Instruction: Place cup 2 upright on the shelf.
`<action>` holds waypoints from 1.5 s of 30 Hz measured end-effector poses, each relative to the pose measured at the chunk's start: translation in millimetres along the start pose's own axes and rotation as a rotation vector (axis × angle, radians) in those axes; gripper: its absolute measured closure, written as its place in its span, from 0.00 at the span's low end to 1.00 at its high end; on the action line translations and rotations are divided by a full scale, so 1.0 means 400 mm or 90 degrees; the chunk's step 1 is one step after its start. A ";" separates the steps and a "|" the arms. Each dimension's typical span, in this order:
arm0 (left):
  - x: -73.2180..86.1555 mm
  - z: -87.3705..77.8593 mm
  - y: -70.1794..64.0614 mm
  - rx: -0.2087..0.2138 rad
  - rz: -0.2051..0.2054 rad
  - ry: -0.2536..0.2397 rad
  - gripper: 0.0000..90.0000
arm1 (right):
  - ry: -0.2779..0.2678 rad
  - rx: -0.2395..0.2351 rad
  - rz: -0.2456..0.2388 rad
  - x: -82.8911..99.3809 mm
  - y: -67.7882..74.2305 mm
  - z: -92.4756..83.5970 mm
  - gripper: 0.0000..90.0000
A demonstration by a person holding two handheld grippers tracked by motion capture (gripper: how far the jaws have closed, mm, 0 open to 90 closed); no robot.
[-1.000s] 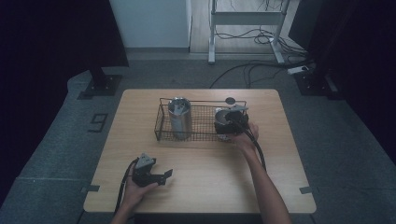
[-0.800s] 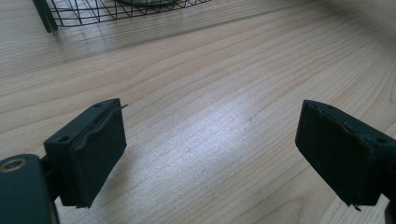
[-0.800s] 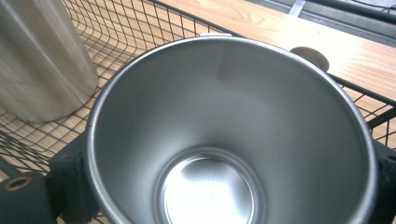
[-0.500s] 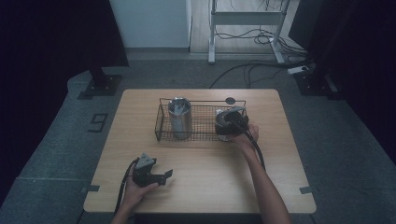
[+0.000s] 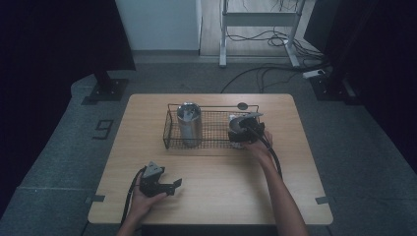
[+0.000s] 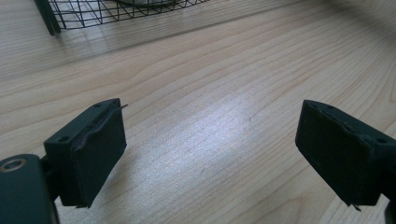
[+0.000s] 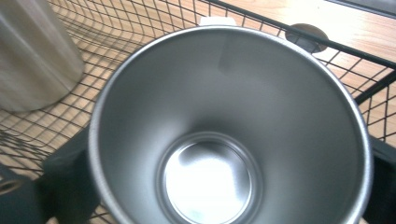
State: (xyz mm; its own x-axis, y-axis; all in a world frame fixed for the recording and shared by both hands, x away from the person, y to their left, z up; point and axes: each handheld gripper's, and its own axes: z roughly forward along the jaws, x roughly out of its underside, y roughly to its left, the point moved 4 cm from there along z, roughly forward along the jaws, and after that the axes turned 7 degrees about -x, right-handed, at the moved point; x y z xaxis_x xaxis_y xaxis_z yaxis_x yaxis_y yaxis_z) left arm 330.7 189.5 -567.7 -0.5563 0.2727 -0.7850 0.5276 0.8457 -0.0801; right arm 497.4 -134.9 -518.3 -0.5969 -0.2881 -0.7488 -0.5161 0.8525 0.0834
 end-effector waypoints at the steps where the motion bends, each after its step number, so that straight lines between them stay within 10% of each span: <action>1: 0.000 0.000 0.000 0.000 -0.001 0.000 0.10 | -0.004 -0.002 -0.001 -0.001 0.001 -0.003 0.01; 24: 0.000 -0.001 0.002 -0.006 -0.007 -0.003 0.10 | -0.156 -0.019 0.016 -0.031 -0.012 -0.113 0.04; 45: 0.000 -0.001 0.001 -0.009 -0.006 -0.002 0.10 | -0.191 -0.041 0.002 0.042 0.000 -0.206 0.13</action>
State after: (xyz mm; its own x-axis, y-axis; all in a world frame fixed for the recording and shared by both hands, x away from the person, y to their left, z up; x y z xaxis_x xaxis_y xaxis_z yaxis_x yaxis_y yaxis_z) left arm 330.8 190.0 -567.7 -0.5594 0.2637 -0.7858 0.5134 0.8545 -0.0787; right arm 436.9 -175.6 -476.7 -0.3960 -0.1357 -0.9082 -0.5584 0.8207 0.1208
